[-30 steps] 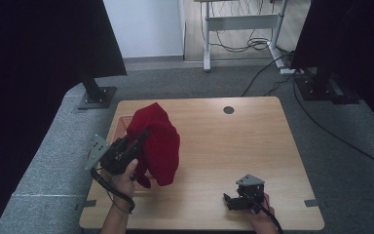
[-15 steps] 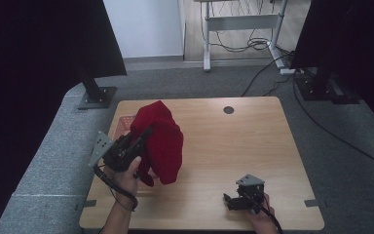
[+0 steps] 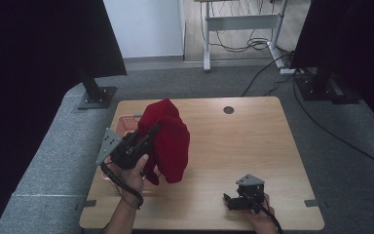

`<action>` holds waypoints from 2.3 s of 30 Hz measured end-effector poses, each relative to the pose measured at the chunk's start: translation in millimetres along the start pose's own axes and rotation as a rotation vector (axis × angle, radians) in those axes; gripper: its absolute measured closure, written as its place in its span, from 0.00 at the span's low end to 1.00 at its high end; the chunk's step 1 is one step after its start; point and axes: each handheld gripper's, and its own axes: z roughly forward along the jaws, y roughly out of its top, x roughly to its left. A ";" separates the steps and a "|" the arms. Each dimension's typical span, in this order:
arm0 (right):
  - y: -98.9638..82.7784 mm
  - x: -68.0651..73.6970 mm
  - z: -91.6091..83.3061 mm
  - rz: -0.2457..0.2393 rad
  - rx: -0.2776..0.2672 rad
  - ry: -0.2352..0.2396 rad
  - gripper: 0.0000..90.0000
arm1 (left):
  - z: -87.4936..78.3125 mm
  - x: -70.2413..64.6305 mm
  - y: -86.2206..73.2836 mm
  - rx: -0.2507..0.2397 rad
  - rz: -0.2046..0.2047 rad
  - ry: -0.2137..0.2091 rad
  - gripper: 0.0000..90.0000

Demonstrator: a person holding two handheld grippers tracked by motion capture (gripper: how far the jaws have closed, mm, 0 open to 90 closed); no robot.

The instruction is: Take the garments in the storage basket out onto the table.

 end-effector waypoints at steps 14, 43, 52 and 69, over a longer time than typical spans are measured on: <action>0.0 0.0 0.0 0.001 0.000 0.000 0.02 | 13.4 -9.3 -4.9 0.028 0.000 -0.017 0.79; 0.0 0.0 0.1 0.000 -0.001 0.000 0.02 | 38.2 -29.3 -6.4 0.051 0.003 -0.050 0.79; 0.0 0.0 0.1 0.000 0.000 0.000 0.02 | 47.0 -36.7 -7.2 0.056 0.003 -0.066 0.79; 0.0 0.0 0.1 0.000 -0.001 0.000 0.02 | 62.3 -47.7 -25.3 0.109 -0.007 -0.090 0.78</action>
